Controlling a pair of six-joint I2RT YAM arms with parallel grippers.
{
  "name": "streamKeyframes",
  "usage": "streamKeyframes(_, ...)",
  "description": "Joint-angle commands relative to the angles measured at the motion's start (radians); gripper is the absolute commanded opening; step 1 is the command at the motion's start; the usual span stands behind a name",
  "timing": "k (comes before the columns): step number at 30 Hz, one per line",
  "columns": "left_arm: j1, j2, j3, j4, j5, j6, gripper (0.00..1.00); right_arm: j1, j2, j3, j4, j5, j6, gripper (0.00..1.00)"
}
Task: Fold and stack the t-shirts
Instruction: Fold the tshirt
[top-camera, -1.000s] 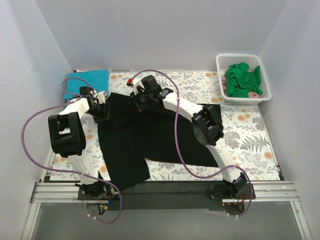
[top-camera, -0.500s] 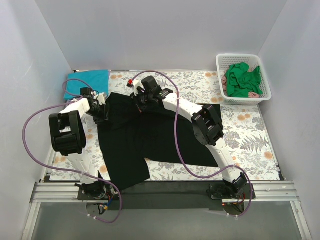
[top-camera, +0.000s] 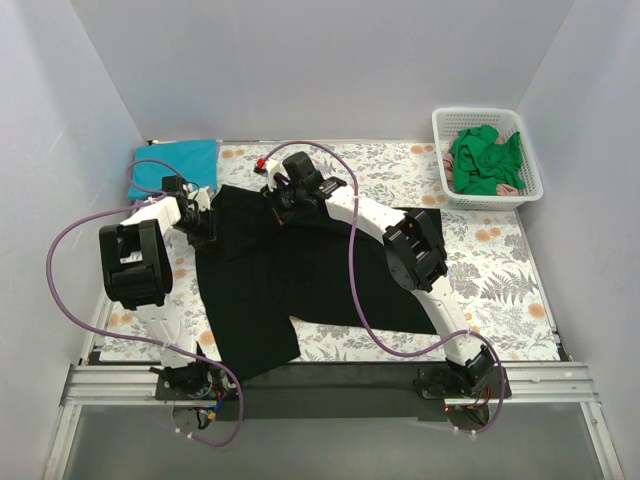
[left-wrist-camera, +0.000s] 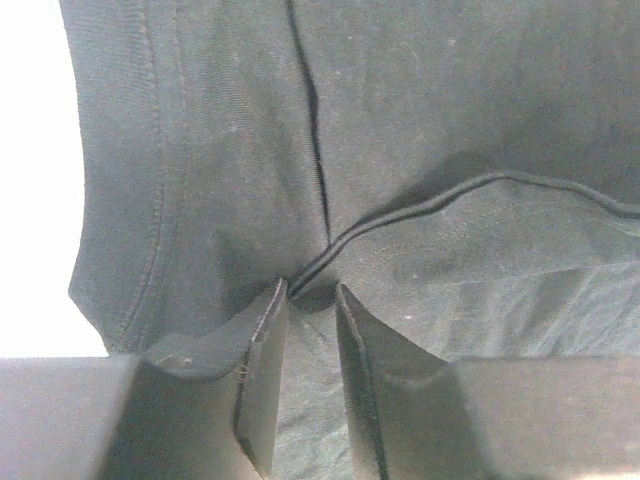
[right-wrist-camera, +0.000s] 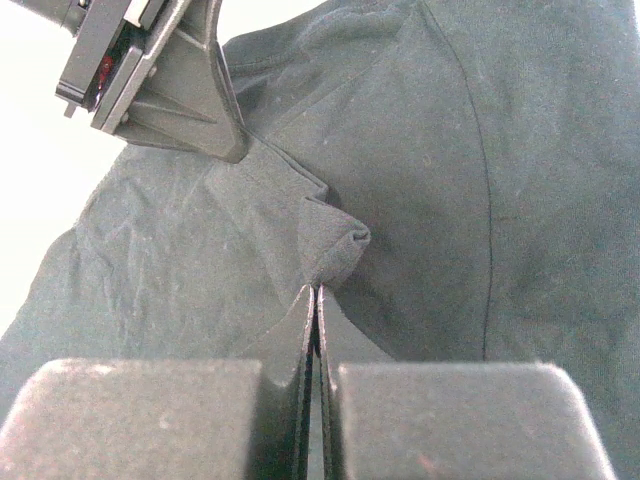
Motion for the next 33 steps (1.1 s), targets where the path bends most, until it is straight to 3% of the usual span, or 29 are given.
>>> streamKeyframes(1, 0.006, -0.038, 0.015, 0.0, 0.037, 0.002, 0.22, 0.001, -0.041, -0.004, 0.042, -0.031, 0.012, 0.01)
streamKeyframes(5, 0.006, -0.066, 0.022, -0.001, 0.033, -0.001, 0.0, 0.001, -0.045, -0.004, 0.042, -0.032, 0.012, 0.01)
streamKeyframes(16, 0.006, -0.251, 0.049, -0.159, 0.067, 0.073, 0.0, 0.0, -0.084, -0.033, 0.042, -0.043, 0.0, 0.01)
streamKeyframes(33, 0.006, -0.365, 0.068, -0.313, 0.087, 0.142, 0.0, -0.002, -0.2, -0.164, 0.066, -0.094, -0.026, 0.01)
